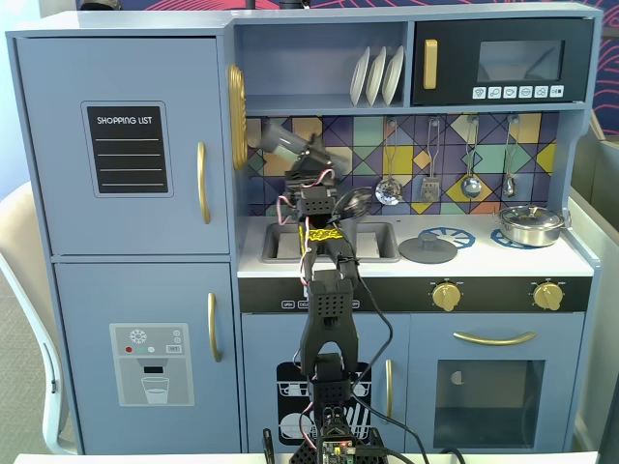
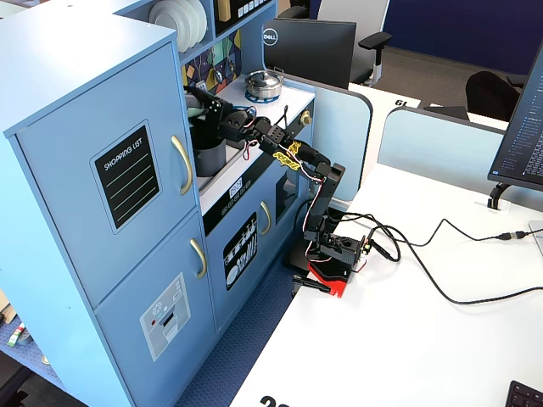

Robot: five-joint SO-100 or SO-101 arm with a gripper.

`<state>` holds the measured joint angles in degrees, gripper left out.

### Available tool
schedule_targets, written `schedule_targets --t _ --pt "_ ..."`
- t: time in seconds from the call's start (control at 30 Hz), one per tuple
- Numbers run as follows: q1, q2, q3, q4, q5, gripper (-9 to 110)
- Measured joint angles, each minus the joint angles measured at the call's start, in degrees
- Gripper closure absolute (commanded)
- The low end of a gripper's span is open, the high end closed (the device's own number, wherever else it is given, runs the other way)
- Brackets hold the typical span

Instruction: Put salt in the gray recipient

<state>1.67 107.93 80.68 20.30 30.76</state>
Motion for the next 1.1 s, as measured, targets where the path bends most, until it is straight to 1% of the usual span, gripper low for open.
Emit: schedule_targets --t 0.23,0.57,0.8,0.97,1.1 --pt "13.8 0.0 1.7 -1.5 -23.0 101" --pt "30.1 1.8 9.7 -11.4 -60.0 101" --pt "37.5 3.9 14.5 -18.5 -86.5 101" --pt "42.6 5.9 20.2 -22.3 -102.6 101" --pt "45.3 6.1 21.9 -22.7 -111.9 101"
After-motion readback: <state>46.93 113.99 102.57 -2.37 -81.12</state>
